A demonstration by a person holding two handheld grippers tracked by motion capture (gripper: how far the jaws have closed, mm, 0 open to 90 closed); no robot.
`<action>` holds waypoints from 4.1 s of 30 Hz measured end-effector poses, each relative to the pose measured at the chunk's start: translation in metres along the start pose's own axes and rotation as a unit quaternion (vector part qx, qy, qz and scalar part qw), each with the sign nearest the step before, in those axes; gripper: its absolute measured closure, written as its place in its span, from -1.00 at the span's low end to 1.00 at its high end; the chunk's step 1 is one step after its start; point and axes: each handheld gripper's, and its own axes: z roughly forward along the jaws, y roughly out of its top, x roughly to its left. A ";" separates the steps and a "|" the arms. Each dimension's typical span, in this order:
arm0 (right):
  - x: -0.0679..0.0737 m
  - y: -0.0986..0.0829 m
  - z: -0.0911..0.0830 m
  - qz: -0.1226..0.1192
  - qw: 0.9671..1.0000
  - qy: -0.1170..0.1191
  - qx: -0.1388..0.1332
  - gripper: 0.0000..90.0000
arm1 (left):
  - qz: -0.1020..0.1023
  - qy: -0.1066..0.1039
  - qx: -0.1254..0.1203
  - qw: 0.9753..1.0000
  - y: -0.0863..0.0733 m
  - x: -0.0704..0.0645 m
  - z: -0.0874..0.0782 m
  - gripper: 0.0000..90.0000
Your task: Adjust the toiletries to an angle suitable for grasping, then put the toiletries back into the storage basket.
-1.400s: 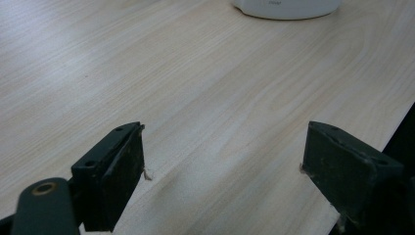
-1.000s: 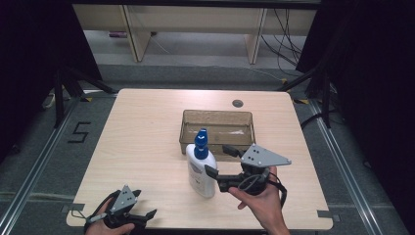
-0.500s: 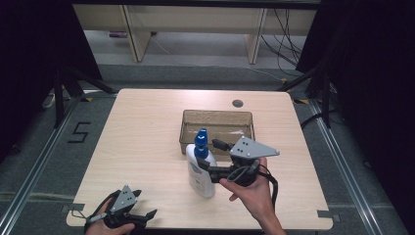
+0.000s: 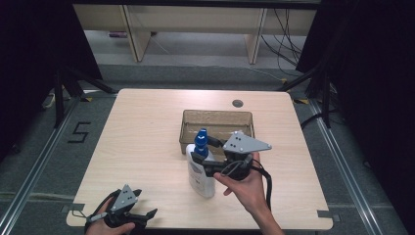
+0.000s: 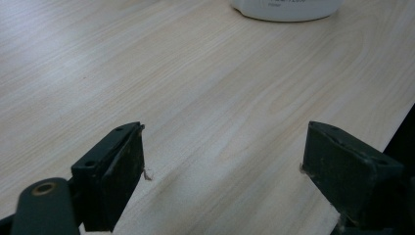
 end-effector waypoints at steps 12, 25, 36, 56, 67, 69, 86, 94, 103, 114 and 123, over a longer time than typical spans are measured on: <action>-0.002 0.002 0.013 -0.015 1.000 0.002 -0.010 0.22 | 0.004 0.000 -0.002 1.000 0.000 0.000 -0.002 -0.67; 0.002 0.003 0.014 -0.011 1.000 -0.013 -0.022 0.37 | -0.008 0.003 -0.014 1.000 -0.001 -0.004 -0.001 -0.67; 0.001 0.006 0.019 -0.005 1.000 -0.014 -0.018 0.37 | 0.006 0.003 -0.006 1.000 -0.001 -0.001 -0.002 -0.67; -0.011 0.034 0.012 -0.014 0.998 -0.023 -0.052 0.37 | 0.001 0.000 -0.012 1.000 -0.001 -0.002 -0.003 -0.67; -0.032 0.046 -0.002 -0.002 0.997 -0.050 -0.053 0.37 | 0.005 0.001 -0.002 1.000 -0.001 0.000 -0.004 -0.67; -0.034 0.049 -0.004 -0.006 0.997 -0.054 -0.057 0.37 | 0.005 0.000 -0.001 1.000 -0.001 0.000 -0.004 -0.67; -0.061 0.085 -0.025 -0.016 0.993 -0.090 -0.068 0.37 | 0.003 0.003 -0.008 1.000 -0.001 0.000 -0.003 -0.67; -0.076 0.091 -0.031 0.003 0.992 -0.099 -0.078 0.37 | -0.008 -0.004 -0.011 1.000 -0.001 -0.002 -0.002 -0.67; -0.098 0.099 -0.034 0.005 0.989 -0.130 -0.074 0.37 | -0.004 0.003 -0.008 1.000 -0.001 -0.001 -0.003 -0.67; -0.130 0.097 -0.032 0.014 0.983 -0.170 -0.065 0.37 | -0.005 0.002 -0.010 1.000 -0.001 -0.001 -0.003 -0.67; -0.150 0.091 -0.024 0.024 0.979 -0.191 -0.060 0.37 | -0.003 0.002 -0.008 1.000 -0.001 -0.001 -0.003 -0.67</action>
